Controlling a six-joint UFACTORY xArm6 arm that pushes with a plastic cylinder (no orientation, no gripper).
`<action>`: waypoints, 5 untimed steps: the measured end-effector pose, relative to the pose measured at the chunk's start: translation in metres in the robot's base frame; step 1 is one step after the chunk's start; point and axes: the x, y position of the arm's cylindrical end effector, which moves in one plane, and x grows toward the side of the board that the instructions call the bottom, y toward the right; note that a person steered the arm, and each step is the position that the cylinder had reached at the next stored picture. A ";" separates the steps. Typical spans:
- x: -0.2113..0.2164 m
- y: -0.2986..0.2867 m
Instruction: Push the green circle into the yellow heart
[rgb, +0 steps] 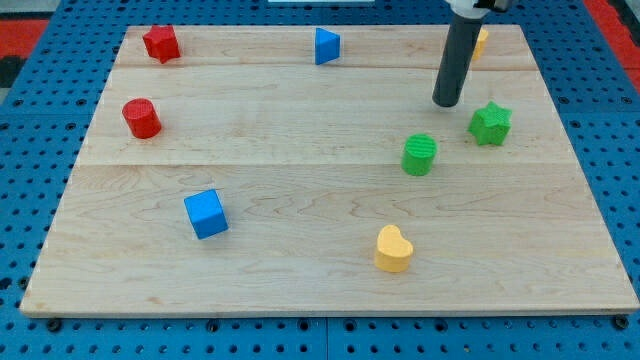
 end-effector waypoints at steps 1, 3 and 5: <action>0.040 -0.014; 0.058 -0.031; 0.073 -0.065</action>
